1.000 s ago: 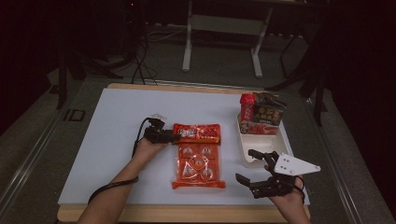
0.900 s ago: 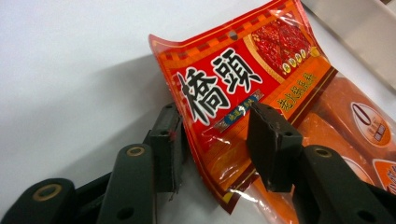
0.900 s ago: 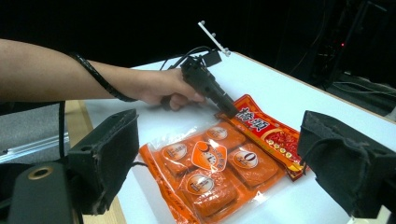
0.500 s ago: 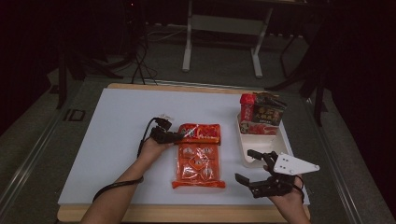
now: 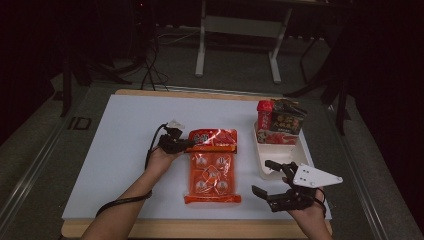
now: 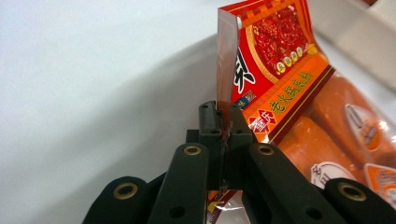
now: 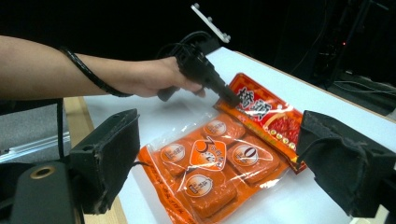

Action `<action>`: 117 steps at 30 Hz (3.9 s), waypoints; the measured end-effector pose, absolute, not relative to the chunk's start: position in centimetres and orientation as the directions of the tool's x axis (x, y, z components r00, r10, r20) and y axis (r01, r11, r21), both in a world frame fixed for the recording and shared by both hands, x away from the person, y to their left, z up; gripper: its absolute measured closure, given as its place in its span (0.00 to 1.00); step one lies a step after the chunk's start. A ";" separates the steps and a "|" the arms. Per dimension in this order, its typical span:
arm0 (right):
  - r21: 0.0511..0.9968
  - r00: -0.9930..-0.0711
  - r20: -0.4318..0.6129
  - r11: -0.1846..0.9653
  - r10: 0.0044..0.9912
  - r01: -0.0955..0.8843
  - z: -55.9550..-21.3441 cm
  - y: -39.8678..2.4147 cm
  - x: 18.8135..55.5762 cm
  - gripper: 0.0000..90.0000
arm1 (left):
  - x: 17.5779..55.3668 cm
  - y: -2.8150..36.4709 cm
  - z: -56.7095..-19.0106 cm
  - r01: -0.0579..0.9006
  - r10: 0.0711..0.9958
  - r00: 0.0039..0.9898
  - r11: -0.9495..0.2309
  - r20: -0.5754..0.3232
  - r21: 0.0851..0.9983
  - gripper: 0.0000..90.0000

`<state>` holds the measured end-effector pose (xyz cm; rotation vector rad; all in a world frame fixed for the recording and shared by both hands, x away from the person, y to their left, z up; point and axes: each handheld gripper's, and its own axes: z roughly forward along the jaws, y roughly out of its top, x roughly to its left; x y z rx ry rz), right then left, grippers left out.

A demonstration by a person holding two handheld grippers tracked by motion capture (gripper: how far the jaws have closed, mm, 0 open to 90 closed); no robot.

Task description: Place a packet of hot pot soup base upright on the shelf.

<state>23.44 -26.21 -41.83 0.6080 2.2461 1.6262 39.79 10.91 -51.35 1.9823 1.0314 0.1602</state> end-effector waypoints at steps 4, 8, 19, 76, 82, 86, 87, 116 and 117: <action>0.951 -0.864 0.000 0.267 0.504 0.156 -41.8 -26.2 23.4 0.15 | 38.9 11.2 -49.9 0.575 0.704 0.664 -0.265 -0.253 0.774 1.00; 0.951 -0.860 -0.003 0.267 0.511 0.155 -41.7 -26.3 23.5 0.15 | 38.0 11.4 -48.5 0.550 0.690 0.679 -0.254 -0.249 0.795 1.00; 0.954 -0.845 -0.007 0.258 0.534 0.155 -41.4 -26.7 23.5 0.15 | 36.0 11.3 -45.6 0.493 0.654 0.720 -0.249 -0.231 0.833 1.00; 0.952 -0.787 0.019 0.229 0.617 0.203 -40.5 -28.3 24.9 0.24 | 25.8 8.7 -35.6 0.076 0.357 0.934 -0.201 0.001 0.977 1.00; 0.959 -0.809 0.025 0.213 0.587 0.185 -40.2 -27.6 25.6 0.23 | 25.6 8.8 -34.9 0.082 0.319 0.947 -0.132 -0.036 0.988 1.00; 0.965 -0.840 0.018 0.209 0.543 0.156 -39.6 -26.8 25.9 0.31 | 25.2 8.9 -34.5 0.083 0.294 0.954 -0.078 -0.057 0.993 1.00; 0.967 -0.845 0.013 0.207 0.535 0.146 -39.5 -26.7 25.8 0.33 | 25.2 8.8 -34.5 0.085 0.296 0.953 -0.077 -0.058 0.993 1.00; 0.948 -0.919 -0.033 0.302 0.392 0.095 -34.2 -24.2 26.1 1.00 | 27.0 11.6 -36.5 0.149 0.353 0.927 -0.029 -0.129 0.988 0.92; 0.949 -0.920 -0.033 0.302 0.391 0.094 -34.1 -24.1 26.1 1.00 | 27.0 11.7 -36.5 0.147 0.354 0.927 -0.029 -0.128 0.989 0.91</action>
